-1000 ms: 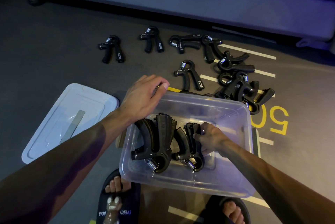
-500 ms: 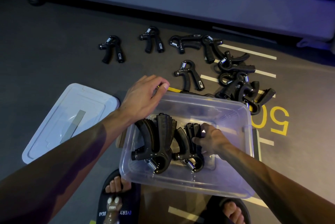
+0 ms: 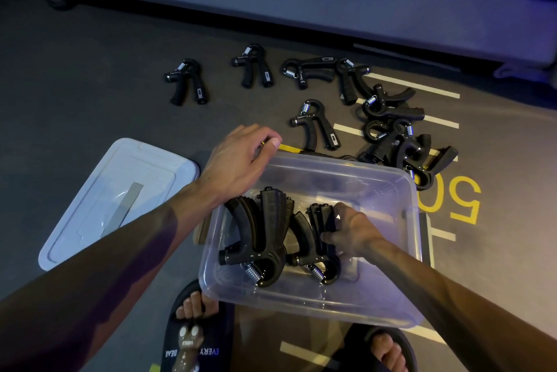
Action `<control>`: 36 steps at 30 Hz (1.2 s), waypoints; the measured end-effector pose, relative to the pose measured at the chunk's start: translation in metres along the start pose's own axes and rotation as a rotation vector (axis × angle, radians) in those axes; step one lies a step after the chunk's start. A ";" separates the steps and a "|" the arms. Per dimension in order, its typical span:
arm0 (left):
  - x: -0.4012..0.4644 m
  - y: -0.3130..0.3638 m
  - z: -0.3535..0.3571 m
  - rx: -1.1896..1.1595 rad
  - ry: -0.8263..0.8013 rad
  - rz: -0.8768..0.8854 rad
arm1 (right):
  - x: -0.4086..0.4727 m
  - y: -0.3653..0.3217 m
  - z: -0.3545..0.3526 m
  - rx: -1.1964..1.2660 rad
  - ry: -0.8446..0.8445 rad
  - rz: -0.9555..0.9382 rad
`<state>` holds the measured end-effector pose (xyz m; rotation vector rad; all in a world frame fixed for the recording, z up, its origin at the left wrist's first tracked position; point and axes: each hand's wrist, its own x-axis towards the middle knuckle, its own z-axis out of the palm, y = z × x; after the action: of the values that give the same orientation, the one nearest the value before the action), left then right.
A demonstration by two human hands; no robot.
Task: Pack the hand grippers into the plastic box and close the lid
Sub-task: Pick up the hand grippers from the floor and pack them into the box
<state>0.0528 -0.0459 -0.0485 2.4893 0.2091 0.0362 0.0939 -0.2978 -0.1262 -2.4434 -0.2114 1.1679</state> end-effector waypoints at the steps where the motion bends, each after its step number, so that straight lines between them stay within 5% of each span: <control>1: 0.000 0.000 0.000 -0.004 -0.001 -0.004 | -0.001 -0.001 -0.001 -0.017 -0.001 -0.004; 36: 0.001 -0.001 0.001 -0.010 0.018 0.015 | 0.002 0.007 0.009 -0.069 -0.060 0.056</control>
<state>0.0539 -0.0452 -0.0500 2.4811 0.1971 0.0655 0.0883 -0.3004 -0.1356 -2.4903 -0.2062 1.2793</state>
